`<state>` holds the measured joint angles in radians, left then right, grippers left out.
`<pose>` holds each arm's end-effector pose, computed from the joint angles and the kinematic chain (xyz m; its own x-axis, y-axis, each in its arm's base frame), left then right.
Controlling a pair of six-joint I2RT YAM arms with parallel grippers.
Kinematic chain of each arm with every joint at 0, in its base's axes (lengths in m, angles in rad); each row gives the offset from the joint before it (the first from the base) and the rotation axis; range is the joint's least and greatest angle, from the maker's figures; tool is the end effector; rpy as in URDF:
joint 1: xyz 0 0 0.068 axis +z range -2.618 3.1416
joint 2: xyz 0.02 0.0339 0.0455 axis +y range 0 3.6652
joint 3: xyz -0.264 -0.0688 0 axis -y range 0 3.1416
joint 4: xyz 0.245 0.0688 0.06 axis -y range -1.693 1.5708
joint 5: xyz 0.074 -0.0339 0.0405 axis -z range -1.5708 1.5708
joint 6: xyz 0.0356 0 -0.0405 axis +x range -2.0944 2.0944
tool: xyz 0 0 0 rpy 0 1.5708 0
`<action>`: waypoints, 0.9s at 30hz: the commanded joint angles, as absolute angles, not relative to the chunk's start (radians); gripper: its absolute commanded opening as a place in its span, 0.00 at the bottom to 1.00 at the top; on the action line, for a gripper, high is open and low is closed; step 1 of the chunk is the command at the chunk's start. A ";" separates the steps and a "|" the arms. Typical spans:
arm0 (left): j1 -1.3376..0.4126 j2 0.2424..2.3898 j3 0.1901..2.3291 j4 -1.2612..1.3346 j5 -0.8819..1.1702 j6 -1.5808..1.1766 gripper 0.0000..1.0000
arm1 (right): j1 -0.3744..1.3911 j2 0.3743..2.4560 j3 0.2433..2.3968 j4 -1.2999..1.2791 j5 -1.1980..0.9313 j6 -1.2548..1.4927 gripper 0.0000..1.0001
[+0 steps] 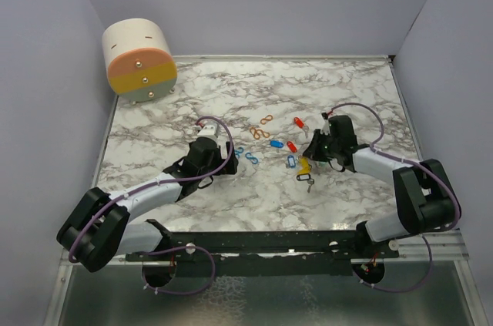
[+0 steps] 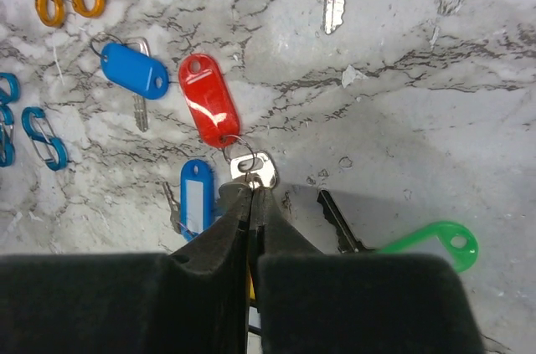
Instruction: Put the keys on the keyring
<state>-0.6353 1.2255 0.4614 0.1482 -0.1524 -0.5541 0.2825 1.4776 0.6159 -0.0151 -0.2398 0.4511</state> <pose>0.1949 -0.1370 0.1726 -0.6516 -0.1658 -0.7403 0.1693 0.9194 -0.3549 0.2569 0.0834 0.1460 -0.8460 0.1954 -0.4960 -0.0532 0.8949 0.4432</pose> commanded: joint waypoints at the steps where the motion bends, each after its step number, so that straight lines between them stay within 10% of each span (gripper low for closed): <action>1: -0.637 1.231 0.463 0.167 -0.197 -0.543 0.99 | 0.288 1.381 0.602 0.009 -0.175 0.448 0.01; 27: -0.638 1.460 0.551 0.302 -0.179 -0.556 0.99 | 0.288 1.177 0.556 0.001 -0.115 0.433 0.01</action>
